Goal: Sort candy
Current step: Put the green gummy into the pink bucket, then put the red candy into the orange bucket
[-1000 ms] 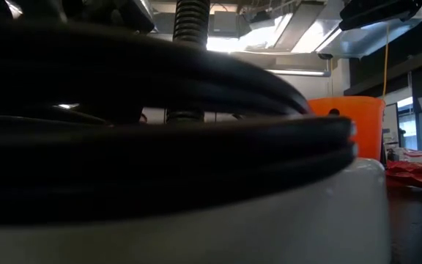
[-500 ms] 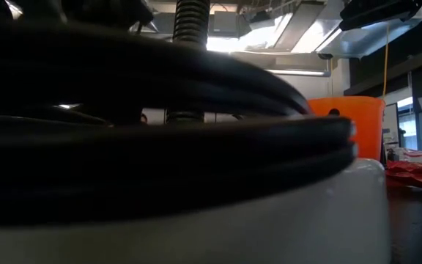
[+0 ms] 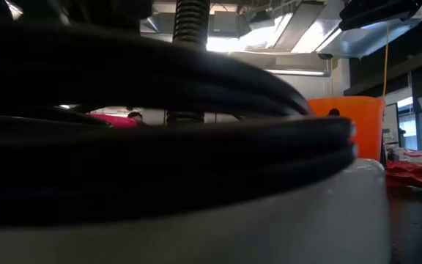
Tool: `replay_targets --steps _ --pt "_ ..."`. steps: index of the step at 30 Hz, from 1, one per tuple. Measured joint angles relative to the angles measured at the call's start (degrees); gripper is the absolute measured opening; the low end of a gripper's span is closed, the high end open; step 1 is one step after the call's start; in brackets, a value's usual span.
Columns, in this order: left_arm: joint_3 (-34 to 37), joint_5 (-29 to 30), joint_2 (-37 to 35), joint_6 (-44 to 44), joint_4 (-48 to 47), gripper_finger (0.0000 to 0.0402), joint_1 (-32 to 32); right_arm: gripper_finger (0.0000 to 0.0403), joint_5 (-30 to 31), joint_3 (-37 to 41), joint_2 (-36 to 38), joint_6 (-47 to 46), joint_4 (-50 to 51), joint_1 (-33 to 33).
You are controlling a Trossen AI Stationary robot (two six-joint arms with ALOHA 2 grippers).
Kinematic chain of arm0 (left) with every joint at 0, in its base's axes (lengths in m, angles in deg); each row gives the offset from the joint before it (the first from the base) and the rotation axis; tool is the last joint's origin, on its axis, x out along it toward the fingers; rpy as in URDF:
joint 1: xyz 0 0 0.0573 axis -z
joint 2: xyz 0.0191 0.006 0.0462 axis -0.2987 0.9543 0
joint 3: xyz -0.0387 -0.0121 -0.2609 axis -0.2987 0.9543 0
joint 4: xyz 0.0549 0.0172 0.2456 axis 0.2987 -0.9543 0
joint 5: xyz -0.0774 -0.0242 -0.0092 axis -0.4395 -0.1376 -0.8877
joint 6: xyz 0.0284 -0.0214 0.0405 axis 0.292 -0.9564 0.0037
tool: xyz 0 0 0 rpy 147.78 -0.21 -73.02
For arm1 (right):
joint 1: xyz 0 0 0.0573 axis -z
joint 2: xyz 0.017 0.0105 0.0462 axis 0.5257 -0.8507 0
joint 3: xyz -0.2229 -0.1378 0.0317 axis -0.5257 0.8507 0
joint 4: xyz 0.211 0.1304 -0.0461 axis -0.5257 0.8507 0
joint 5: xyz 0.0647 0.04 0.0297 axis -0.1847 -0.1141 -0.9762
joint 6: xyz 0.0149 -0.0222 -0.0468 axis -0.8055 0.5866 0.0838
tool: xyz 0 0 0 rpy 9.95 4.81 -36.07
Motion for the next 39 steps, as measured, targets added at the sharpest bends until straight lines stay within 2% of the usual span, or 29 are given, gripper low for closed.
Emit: replay_targets --steps 6,10,13,18,26,30,32,36,39 --pt "0.0 7.7 -9.3 2.9 -9.6 0.0 -3.6 0.017 0.6 0.0 0.0 0.0 0.3 0.0" --pt "0.0 12.8 -13.6 5.0 -12.2 0.0 -9.2 0.017 0.5 0.0 0.0 0.0 0.4 0.0" --pt "0.0 13.4 -15.1 7.1 -13.8 0.0 -14.2 0.017 0.6 0.0 0.0 0.0 0.5 0.0" --pt "0.0 12.5 -16.1 11.2 -16.2 0.0 -23.1 0.017 0.5 0.0 0.0 0.0 0.8 0.0" --pt "0.0 9.8 -16.4 11.5 -23.9 0.0 -40.7 0.017 0.5 0.0 0.0 0.0 1.2 0.0" --pt "0.0 3.3 -16.3 14.7 -24.6 0.0003 -47.2 0.017 0.5 0.0 0.0 0.0 1.7 0.0" --pt "0.0 1.3 -16.3 16.3 -24.6 0.0015 -49.4 0.017 0.5 0.0 0.0 0.0 1.7 0.0" --pt "0.0 1.0 -15.8 17.9 -25.0 0.006 -51.6 0.017 0.5 0.0 0.0 0.0 1.6 0.0" --pt "0.0 -6.2 -15.8 18.0 -24.4 0.0095 -52.1 0.017 0.5 0.0 0.0 0.0 1.6 0.0"
